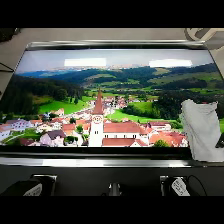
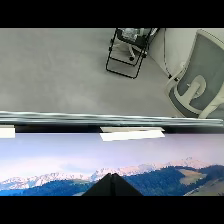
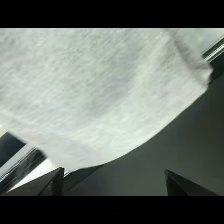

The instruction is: Fold the shirts.

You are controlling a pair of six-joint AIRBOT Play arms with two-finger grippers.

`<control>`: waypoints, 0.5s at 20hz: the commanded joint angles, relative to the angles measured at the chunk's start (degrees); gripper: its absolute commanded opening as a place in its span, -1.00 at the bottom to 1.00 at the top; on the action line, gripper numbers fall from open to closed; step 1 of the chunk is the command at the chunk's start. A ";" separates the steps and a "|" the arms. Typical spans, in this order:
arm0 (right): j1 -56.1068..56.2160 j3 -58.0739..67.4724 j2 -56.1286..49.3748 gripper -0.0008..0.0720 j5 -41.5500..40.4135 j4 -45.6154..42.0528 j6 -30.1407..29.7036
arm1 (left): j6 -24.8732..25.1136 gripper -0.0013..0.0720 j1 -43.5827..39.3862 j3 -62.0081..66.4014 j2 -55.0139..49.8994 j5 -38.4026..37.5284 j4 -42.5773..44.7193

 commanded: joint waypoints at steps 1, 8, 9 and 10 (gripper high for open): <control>0.00 6.93 -0.22 0.91 -5.27 -4.57 -7.45 | 2.08 -0.89 -1.51 0.04 -0.02 -0.22 0.07; 14.82 33.07 -4.22 0.86 -21.22 -2.71 -20.44 | -10.25 -0.87 -10.10 0.46 -9.88 -19.56 41.68; 18.93 33.05 -4.98 0.85 -18.56 -2.32 -20.50 | -11.34 -0.52 -9.60 0.39 -12.83 -26.58 41.77; 23.28 33.03 -6.56 0.85 -13.86 -1.53 -20.41 | -12.96 -0.03 -9.57 0.11 -15.54 -32.59 41.55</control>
